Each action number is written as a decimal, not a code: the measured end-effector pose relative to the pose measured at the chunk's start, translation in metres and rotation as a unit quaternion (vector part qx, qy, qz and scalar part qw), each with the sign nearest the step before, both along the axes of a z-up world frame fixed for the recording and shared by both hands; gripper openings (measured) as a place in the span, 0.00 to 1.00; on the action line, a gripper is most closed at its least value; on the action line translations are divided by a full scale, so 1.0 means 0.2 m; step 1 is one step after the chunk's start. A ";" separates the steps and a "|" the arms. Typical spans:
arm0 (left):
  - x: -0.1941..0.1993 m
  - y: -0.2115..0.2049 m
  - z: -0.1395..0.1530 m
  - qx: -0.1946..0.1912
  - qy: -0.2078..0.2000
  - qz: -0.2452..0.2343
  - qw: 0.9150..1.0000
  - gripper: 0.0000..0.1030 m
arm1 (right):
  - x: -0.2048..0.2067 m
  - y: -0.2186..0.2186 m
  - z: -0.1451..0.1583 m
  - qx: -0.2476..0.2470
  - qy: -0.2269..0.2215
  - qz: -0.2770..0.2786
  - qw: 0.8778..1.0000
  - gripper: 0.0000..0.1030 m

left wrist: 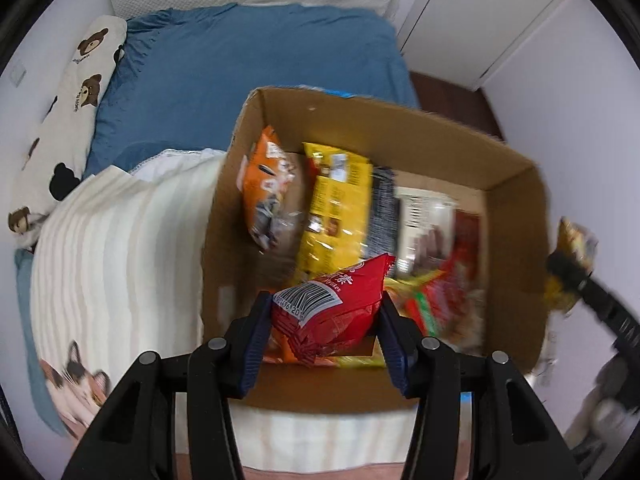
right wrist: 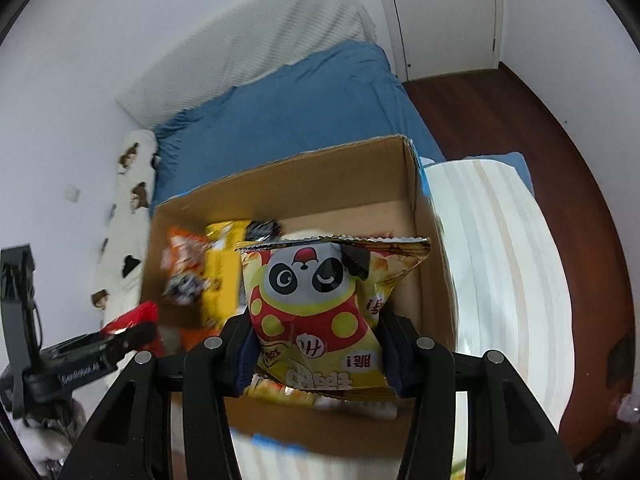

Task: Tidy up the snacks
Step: 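Carry both packets into the box and open both tools, then lift both tools out of the box toward the remaining snacks, then grasp the clear snack packet with the left tool while the right tool grasps the candy bag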

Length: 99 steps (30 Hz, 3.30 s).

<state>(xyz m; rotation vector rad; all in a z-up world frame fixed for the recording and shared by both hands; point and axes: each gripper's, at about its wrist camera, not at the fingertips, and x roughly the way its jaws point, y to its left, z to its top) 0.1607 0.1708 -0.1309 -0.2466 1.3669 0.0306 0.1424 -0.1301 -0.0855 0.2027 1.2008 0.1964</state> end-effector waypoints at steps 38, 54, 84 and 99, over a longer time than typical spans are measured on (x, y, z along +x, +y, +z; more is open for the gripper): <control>-0.01 -0.11 -0.01 0.020 -0.033 -0.002 0.999 0.86 | -0.10 0.08 -0.20 -0.080 0.029 0.033 0.996 0.96; -0.55 -0.22 0.39 0.066 -0.171 0.000 0.983 0.86 | -0.65 0.07 0.20 -0.069 -0.079 0.028 0.994 0.96; -1.48 -0.29 -0.21 -0.012 0.009 0.044 0.999 0.86 | -1.49 -0.38 -0.09 -0.006 0.005 -0.026 1.000 0.96; -1.56 -0.46 -0.79 -0.077 0.115 0.087 0.987 0.51 | -1.30 -0.78 -0.47 -0.037 0.053 -0.096 0.993 0.96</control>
